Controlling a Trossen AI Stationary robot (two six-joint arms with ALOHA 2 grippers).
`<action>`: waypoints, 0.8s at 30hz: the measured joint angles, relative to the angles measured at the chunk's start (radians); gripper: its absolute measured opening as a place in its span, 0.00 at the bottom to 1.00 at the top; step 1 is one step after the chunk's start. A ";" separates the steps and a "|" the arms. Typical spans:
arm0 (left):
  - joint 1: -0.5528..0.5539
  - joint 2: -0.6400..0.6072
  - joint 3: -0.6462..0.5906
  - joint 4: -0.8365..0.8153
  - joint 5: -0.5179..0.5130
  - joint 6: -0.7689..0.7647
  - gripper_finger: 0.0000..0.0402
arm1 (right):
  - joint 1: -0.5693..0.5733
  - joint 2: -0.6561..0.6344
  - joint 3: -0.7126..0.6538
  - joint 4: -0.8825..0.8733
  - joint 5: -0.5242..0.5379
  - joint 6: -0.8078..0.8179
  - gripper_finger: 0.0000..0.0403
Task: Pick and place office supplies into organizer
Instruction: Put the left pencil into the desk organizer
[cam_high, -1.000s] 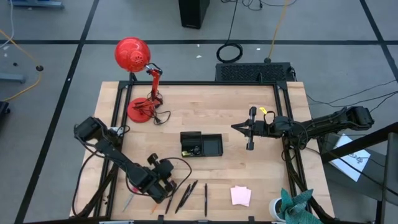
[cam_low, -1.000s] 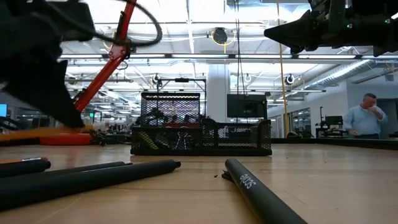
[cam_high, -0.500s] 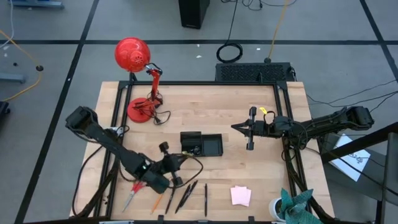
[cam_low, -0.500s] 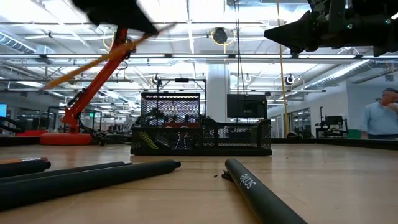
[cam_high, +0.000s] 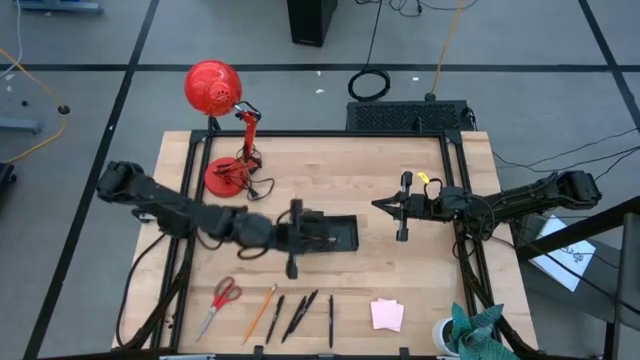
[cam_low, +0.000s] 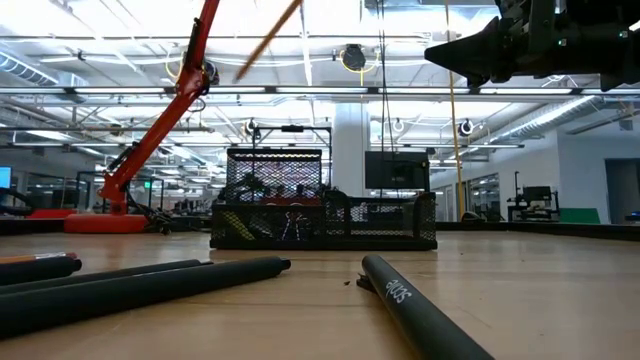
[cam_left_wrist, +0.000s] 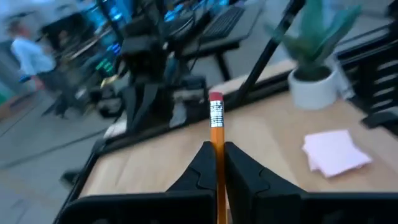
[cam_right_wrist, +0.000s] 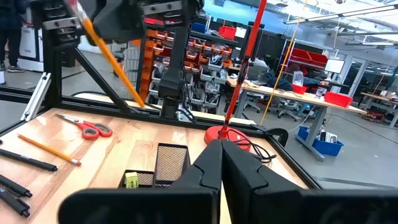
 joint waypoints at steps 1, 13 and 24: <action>0.029 0.001 0.000 0.015 0.052 0.002 0.02 | 0.000 0.000 0.000 0.000 0.000 0.000 0.00; 0.268 0.010 -0.161 0.356 0.499 -0.043 0.03 | 0.000 0.000 -0.001 -0.011 0.000 -0.019 0.00; 0.356 0.013 -0.415 0.770 0.513 -0.221 0.06 | 0.000 0.000 -0.001 -0.016 0.000 -0.023 0.00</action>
